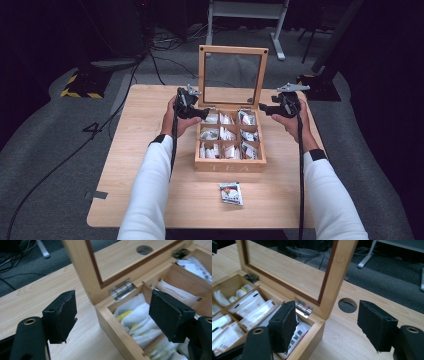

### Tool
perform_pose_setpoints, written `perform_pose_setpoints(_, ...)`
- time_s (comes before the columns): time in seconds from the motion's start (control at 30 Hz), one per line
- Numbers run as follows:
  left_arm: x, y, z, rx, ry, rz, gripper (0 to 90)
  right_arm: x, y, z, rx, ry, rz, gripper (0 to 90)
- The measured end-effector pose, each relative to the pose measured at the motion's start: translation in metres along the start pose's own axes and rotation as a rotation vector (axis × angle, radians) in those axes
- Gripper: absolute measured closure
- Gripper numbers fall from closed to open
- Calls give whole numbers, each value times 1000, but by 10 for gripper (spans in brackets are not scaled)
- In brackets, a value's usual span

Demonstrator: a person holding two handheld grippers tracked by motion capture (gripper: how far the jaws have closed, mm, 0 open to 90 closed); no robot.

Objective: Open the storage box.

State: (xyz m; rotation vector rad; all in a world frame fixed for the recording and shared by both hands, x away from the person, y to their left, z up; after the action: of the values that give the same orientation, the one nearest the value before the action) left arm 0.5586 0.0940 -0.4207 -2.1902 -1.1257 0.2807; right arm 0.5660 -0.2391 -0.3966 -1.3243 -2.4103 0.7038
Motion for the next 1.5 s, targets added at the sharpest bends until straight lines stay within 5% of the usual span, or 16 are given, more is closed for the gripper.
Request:
perform_pose_setpoints(0.13,6,8,-4,8,-28,-11,242,-1,7,-7,6,-3,13,320)
perform_pose_setpoints(0.5,1,29,-18,37,-21,-46,256,-5,39,-7,72,38,35,319)
perform_pose_setpoints(0.73,15,30,-17,26,-154,-154,235,-4,51,-7,69,77,33,320)
perform_pose_setpoints(0.83,22,31,-14,38,-205,-128,225,-2,53,-9,71,84,27,321)
perform_pose_setpoints(1.0,20,35,-15,43,-181,-71,207,6,53,-16,55,67,-2,324)
perform_pose_setpoints(1.5,14,45,-18,57,-113,-17,251,8,63,-20,70,66,0,315)
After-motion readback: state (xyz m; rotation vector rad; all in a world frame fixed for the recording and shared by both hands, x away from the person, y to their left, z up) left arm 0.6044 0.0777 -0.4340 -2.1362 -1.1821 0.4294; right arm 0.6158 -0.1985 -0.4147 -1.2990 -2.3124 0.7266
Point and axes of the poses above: each handheld gripper's, and its own axes: y roughly forward along the jaws, z roughly out of its underside, x roughly to its left, the point moved 2 cm from there along y, roughly forward along the jaws, and after that the axes turned 5 degrees about y, right-handed, at the moved point
